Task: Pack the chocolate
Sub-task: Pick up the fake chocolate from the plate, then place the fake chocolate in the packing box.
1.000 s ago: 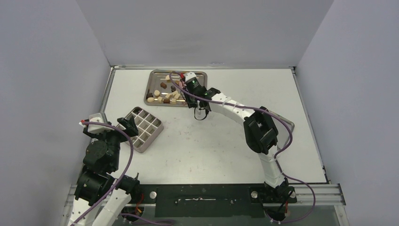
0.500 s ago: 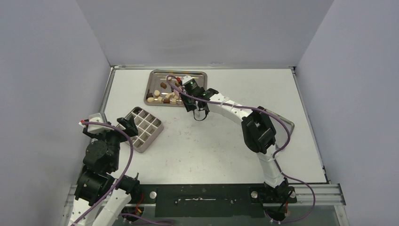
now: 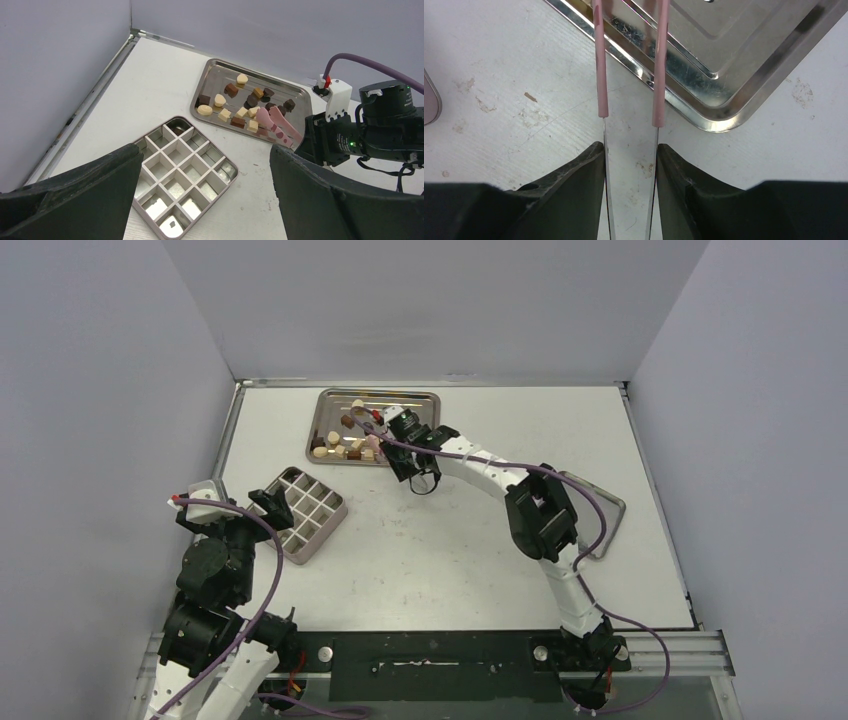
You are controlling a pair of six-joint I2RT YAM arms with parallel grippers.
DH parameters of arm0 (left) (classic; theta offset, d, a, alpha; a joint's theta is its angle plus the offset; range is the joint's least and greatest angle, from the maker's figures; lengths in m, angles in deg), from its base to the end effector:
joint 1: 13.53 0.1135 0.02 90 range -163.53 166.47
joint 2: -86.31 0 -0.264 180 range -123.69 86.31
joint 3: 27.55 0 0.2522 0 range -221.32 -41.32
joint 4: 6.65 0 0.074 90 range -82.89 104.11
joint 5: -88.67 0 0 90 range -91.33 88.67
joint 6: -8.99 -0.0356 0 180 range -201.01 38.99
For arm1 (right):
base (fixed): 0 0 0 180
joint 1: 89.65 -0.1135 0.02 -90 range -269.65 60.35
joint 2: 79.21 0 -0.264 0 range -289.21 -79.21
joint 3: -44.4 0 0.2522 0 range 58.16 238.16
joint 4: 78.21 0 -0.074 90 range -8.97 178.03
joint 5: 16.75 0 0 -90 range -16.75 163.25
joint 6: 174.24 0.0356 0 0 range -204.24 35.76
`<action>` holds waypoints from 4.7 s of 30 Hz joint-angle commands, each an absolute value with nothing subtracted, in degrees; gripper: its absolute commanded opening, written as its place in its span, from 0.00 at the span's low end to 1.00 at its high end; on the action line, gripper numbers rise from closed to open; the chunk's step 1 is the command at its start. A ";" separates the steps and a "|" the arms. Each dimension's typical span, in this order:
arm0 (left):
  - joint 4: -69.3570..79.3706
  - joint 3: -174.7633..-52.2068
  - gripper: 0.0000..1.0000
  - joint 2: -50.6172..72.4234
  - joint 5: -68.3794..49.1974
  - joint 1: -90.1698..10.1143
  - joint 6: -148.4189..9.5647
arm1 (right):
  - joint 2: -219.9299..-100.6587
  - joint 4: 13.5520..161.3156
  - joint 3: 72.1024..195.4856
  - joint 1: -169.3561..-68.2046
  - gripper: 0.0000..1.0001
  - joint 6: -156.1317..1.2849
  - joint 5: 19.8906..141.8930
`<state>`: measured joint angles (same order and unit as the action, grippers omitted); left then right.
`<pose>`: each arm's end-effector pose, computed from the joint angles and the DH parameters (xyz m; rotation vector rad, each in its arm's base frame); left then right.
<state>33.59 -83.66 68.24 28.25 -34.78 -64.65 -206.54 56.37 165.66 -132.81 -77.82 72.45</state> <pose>0.0740 -0.0099 0.3468 -0.3285 1.5710 -0.0938 0.3644 0.3411 0.2110 -0.7831 2.3776 0.3508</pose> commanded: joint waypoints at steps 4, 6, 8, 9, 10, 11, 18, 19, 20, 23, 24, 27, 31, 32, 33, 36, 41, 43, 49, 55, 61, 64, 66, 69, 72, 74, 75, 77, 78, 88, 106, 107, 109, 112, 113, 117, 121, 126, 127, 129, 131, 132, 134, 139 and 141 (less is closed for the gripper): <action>31.63 -84.60 0.97 68.21 27.84 -34.45 -64.48 | -209.10 54.90 171.94 -132.72 0.39 -78.90 72.81; 31.63 -84.64 0.97 68.20 27.81 -34.45 -64.48 | -210.11 54.22 173.42 -132.72 0.39 -78.88 72.81; 31.63 -84.62 0.97 68.20 27.87 -34.45 -64.55 | -210.68 54.11 174.17 -132.72 0.40 -78.79 72.81; 31.63 -84.58 0.97 68.20 27.81 -34.45 -64.49 | -210.87 54.06 174.56 -132.68 0.41 -78.65 73.60; 31.63 -84.58 0.97 68.15 27.80 -34.45 -64.50 | -211.04 53.88 174.87 -132.63 0.41 -78.54 74.29; 31.63 -84.64 0.97 68.12 27.84 -34.45 -64.49 | -211.27 53.70 175.15 -132.63 0.41 -78.48 74.38; 31.56 -84.62 0.97 68.03 27.78 -34.45 -64.49 | -211.33 52.30 175.24 -132.05 0.42 -77.53 73.58; 31.55 -84.61 0.97 68.03 27.82 -34.45 -64.50 | -211.37 51.96 175.23 -131.88 0.42 -77.19 73.46; 31.54 -84.63 0.97 68.03 27.80 -34.45 -64.48 | -211.30 51.65 175.24 -131.72 0.42 -76.99 73.43; 31.54 -84.64 0.97 68.03 27.77 -34.45 -64.48 | -210.59 51.46 174.37 -131.58 0.41 -76.54 73.43; 31.54 -84.65 0.97 68.03 27.70 -34.45 -64.48 | -210.28 51.38 173.92 -131.58 0.41 -76.40 72.68; 31.44 -84.60 0.97 67.98 27.70 -34.45 -64.52 | -209.63 51.09 173.35 -131.58 0.41 -75.98 71.32; 31.46 -84.57 0.97 67.99 27.60 -34.45 -64.53 | -209.23 50.31 173.38 -131.53 0.41 -75.67 70.72; 31.46 -84.64 0.97 67.95 27.63 -34.51 -64.49 | -209.09 50.17 173.38 -131.57 0.41 -75.71 70.70; 31.46 -84.65 0.97 68.02 27.59 -34.53 -64.48 | -208.99 50.26 173.38 -131.58 0.41 -75.71 70.95; 31.37 -84.64 0.97 68.11 27.56 -34.47 -64.48 | -209.19 51.00 173.57 -131.58 0.41 -76.29 74.07; 31.54 -84.56 0.97 68.20 27.64 -34.51 -64.48 | -211.68 50.38 176.40 -131.67 0.42 -76.11 74.42; 31.62 -84.63 0.97 68.18 27.66 -34.53 -64.48 | -212.55 50.14 177.49 -131.58 0.42 -76.08 74.27; 31.61 -84.62 0.97 68.25 27.70 -34.46 -64.49 | -214.83 49.04 180.00 -131.34 0.42 -76.32 73.43; 31.62 -84.62 0.97 68.20 27.74 -34.45 -64.48 | -215.58 48.92 180.67 -131.23 0.41 -76.31 73.43; 31.63 -84.63 0.97 68.12 27.74 -34.45 -64.48 | -214.16 49.66 179.31 -131.23 0.32 -76.39 71.80; 31.62 -84.65 0.97 68.12 27.74 -34.45 -64.48 | -213.02 50.28 178.25 -131.31 0.29 -76.28 71.59; 31.70 -84.57 0.97 68.12 27.69 -34.37 -64.48 | -212.01 50.92 177.12 -131.31 0.28 -75.99 71.13; 31.72 -84.69 0.97 68.20 27.71 -34.36 -64.40 | -209.93 52.19 175.32 -131.48 0.27 -75.47 70.78; 31.73 -84.60 0.97 68.20 27.69 -34.36 -64.40 | -207.86 53.42 173.57 -131.66 0.26 -75.06 70.34; 31.74 -84.64 0.97 68.20 27.70 -34.27 -64.43 | -206.44 54.45 172.12 -131.83 0.26 -74.60 70.10; 31.73 -84.57 0.97 68.20 27.70 -34.27 -64.40 | -205.76 54.98 171.61 -131.90 0.26 -74.38 69.95; 31.72 -84.64 0.97 68.20 27.69 -34.16 -64.35 | -204.48 56.10 170.68 -132.22 0.26 -73.94 69.91; 31.72 -84.65 0.97 68.27 27.69 -34.18 -64.43 | -203.96 56.51 170.31 -132.42 0.26 -73.77 69.99; 31.79 -84.67 0.97 68.45 27.76 -34.09 -64.34 | -201.87 61.12 169.00 -135.61 0.26 -72.31 74.97; 31.89 -84.88 0.97 68.47 28.24 -34.18 -64.04 | -206.72 67.55 174.04 -144.64 0.28 -68.55 83.44; 31.89 -84.90 0.97 68.47 28.22 -34.19 -64.04 | -207.27 67.47 174.70 -145.10 0.28 -68.49 83.57; 31.85 -84.84 0.97 68.47 28.21 -34.18 -63.98 | -208.47 67.40 175.98 -145.99 0.28 -68.11 83.83; 32.09 -85.04 0.97 68.47 28.50 -34.17 -63.83 | -209.64 68.61 176.91 -147.03 0.28 -67.11 85.02; 32.07 -85.12 0.97 68.48 28.62 -34.18 -63.79 | -210.06 69.10 176.98 -147.34 0.28 -66.65 85.15; 32.35 -85.20 0.97 68.56 28.96 -34.12 -63.69 | -211.79 71.01 177.51 -148.28 0.29 -63.97 86.80; 32.51 -85.35 0.97 68.69 29.28 -34.12 -63.60 | -213.81 71.35 178.87 -148.66 0.30 -62.63 88.83; 32.38 -85.26 0.97 68.82 29.13 -34.09 -63.60 | -215.30 70.67 179.80 -149.38 0.30 -62.64 89.63; 32.35 -85.26 0.97 68.86 29.16 -34.09 -63.58 | -215.44 70.58 179.84 -149.45 0.30 -62.70 89.72; 32.37 -85.24 0.97 68.91 29.17 -34.09 -63.60 | -215.57 70.54 179.89 -149.48 0.31 -62.70 89.77; 32.36 -85.19 0.97 68.91 29.08 -34.09 -63.60 | -215.66 70.45 179.95 -149.44 0.32 -62.64 89.50; 32.35 -85.21 0.97 68.84 29.08 -34.09 -63.63 | -215.70 70.39 179.97 -149.47 0.33 -62.62 89.39; 32.34 -85.13 0.97 68.82 29.14 -34.09 -63.61 | -215.80 70.28 180.13 -149.47 0.36 -62.61 89.17; 32.33 -85.17 0.97 68.82 29.09 -34.09 -63.60 | -215.73 70.18 180.36 -149.43 0.40 -62.62 88.85; 32.35 -85.16 0.97 68.80 29.04 -34.09 -63.60 | -215.60 70.19 180.40 -149.46 0.41 -62.68 88.74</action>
<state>33.66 -83.66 68.46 28.52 -34.41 -63.64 -215.96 67.82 177.33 -149.01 -62.74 88.76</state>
